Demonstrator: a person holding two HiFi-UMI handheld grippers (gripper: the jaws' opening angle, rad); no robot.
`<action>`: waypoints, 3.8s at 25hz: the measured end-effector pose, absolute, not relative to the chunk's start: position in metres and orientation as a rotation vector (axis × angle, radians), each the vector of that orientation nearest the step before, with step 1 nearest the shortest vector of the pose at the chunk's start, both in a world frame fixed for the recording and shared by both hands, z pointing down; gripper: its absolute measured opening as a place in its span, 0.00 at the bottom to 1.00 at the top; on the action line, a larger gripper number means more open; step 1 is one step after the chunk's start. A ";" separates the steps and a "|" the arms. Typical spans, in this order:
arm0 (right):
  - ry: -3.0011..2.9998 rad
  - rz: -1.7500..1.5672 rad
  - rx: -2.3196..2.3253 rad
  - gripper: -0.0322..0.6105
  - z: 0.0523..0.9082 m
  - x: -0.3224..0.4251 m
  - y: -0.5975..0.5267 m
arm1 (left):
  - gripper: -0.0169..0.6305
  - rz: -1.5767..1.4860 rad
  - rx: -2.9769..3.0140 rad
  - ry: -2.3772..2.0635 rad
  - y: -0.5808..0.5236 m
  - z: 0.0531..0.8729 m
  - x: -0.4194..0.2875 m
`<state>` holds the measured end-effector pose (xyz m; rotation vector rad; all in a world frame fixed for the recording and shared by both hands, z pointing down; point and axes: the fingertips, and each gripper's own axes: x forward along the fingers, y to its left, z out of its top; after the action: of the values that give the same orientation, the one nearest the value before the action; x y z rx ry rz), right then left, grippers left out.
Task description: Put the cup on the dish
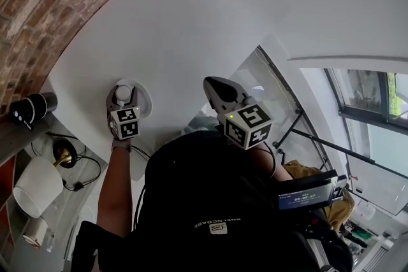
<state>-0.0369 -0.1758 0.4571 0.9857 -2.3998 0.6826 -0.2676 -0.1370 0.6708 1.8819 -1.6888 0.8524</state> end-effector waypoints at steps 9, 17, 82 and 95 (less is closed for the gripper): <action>-2.406 0.685 1.003 0.06 0.455 -0.032 -0.174 | 0.43 0.858 1.886 -1.676 -0.136 0.674 -0.266; -2.403 0.692 1.032 0.06 0.454 -0.025 -0.173 | 0.43 0.797 1.900 -1.643 -0.140 0.673 -0.260; -2.634 0.716 0.121 0.06 0.457 -0.102 -0.076 | 0.52 0.271 1.438 -2.275 0.025 0.463 -0.230; -2.618 0.692 -0.130 0.06 0.453 -0.101 -0.029 | 0.51 0.064 1.372 -2.285 0.073 0.434 -0.181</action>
<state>-0.1014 -0.0288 0.4532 -0.1296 -2.6182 0.6924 -0.1811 0.0734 0.4336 1.3720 -2.2853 0.0640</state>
